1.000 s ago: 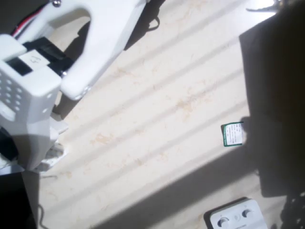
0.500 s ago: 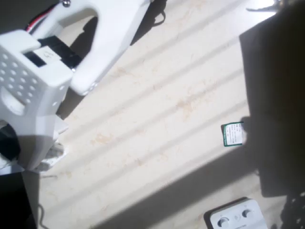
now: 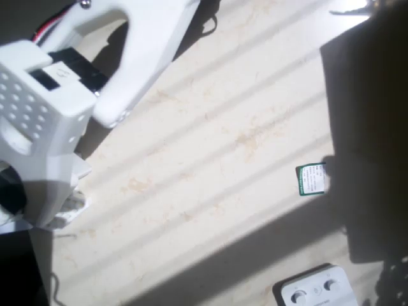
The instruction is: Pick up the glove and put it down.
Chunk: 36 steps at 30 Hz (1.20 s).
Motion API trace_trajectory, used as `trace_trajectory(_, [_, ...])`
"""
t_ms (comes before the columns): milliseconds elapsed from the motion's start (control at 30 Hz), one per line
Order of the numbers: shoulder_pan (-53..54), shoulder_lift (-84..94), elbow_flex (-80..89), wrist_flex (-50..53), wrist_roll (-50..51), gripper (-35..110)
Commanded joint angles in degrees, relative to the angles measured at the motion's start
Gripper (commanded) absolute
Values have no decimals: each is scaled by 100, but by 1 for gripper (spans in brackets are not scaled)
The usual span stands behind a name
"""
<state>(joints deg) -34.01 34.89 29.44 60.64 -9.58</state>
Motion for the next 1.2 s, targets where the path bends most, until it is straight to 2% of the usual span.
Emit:
trace_trajectory(0, [-26,53,-97,18,-35,0])
trace_trajectory(167, [26,439,-132,88,-44,0])
trace_trajectory(400, [703,1433,-123,352,-44,0])
trace_trajectory(833, [3041,2329,-141,1670,-105,0])
trace_trajectory(1167, [4474,2268,-70,2355,-721,0])
